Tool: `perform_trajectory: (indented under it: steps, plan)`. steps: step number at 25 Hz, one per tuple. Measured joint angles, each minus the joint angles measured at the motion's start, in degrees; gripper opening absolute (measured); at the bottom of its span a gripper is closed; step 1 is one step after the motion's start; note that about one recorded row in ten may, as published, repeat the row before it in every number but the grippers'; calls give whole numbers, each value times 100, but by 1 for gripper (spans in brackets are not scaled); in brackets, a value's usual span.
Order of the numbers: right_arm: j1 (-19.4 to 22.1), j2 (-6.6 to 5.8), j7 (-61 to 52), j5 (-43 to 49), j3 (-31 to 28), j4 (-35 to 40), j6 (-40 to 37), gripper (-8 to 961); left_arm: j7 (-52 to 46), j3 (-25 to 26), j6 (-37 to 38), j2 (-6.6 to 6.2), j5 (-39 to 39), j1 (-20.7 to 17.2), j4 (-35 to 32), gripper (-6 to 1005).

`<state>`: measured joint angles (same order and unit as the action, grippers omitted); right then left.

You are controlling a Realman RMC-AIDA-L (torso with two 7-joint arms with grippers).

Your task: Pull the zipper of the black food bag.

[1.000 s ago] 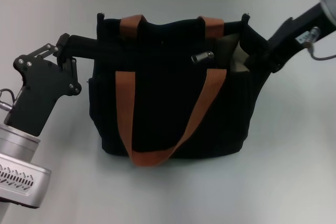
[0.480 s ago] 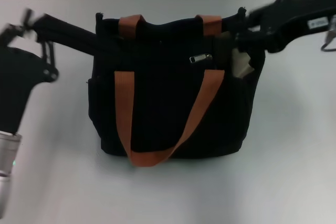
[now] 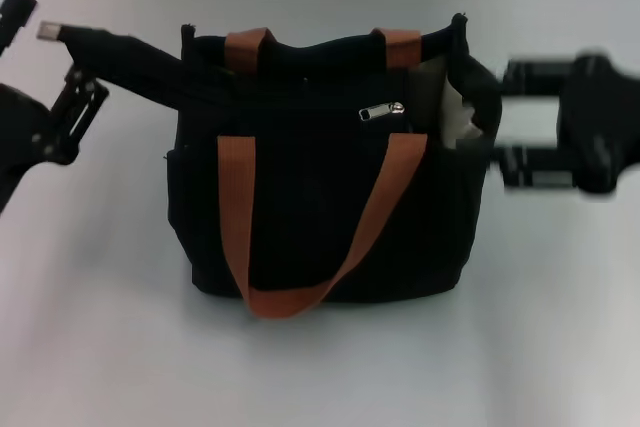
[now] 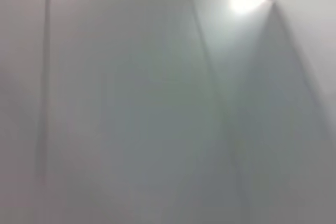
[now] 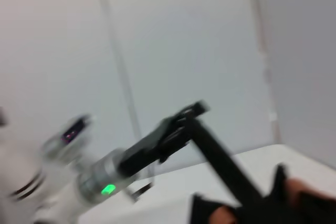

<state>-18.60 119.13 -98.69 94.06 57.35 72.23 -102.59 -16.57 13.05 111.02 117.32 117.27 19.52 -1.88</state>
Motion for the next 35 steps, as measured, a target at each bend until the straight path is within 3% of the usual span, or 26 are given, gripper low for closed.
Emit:
perform_trajectory:
  steps: [1, 2, 5, 10, 12, 16, 18, 22, 27, 28, 31, 32, 33, 35]
  plan:
    - [0, 0, 0, 0, 0, 0, 0, 636, 0, 0, 0, 0, 0, 0, 0, 467]
    - [15, 0, 392, 15, -1, -334, -244, 659, -1098, -44, 176, -44, 199, 115, -549, 507]
    - [9, -3, 834, 90, 11, -785, -408, 659, -1933, -328, 349, -89, 305, 216, -1130, 740]
    - [-40, -6, 1187, 365, 17, -1184, -508, 658, -2231, -829, 410, -135, 299, 249, -1597, 798]
    - [-71, -5, 1346, 484, 31, -1375, -515, 658, -2476, -1360, 421, -172, 256, 245, -2033, 810]
    - [-79, -4, 1420, 501, 26, -1483, -534, 657, -2524, -1499, 424, -180, 229, 213, -2198, 808]
    - [-79, -4, 1461, 504, 11, -1542, -583, 658, -2497, -1598, 431, -179, -169, -118, -2647, 807]
    - [-96, -3, 1523, 532, 5, -1582, -644, 659, -2541, -1849, 440, -324, -346, -396, -2793, 806]
    - [-106, -3, 1540, 541, 25, -1596, -603, 659, -2565, -2278, 446, -363, -588, -752, -3109, 807]
    - [-116, -3, 1618, 543, 32, -1640, -596, 659, -2619, -2857, 461, -354, -834, -974, -3267, 807]
    - [-122, -3, 1702, 543, 38, -1671, -595, 659, -2641, -3294, 462, -353, -970, -1037, -3304, 807]
    - [-127, 1, 1865, 544, 57, -1722, -607, 660, -2649, -4073, 459, -337, -1127, -1089, -3378, 808]
    - [-127, 1, 1865, 544, 57, -1722, -607, 660, -2649, -4073, 459, -337, -1127, -1089, -3378, 808]
    - [-158, 7, 2016, 544, 93, -1807, -624, 660, -2681, -4734, 458, -271, -1190, -1063, -3454, 808]
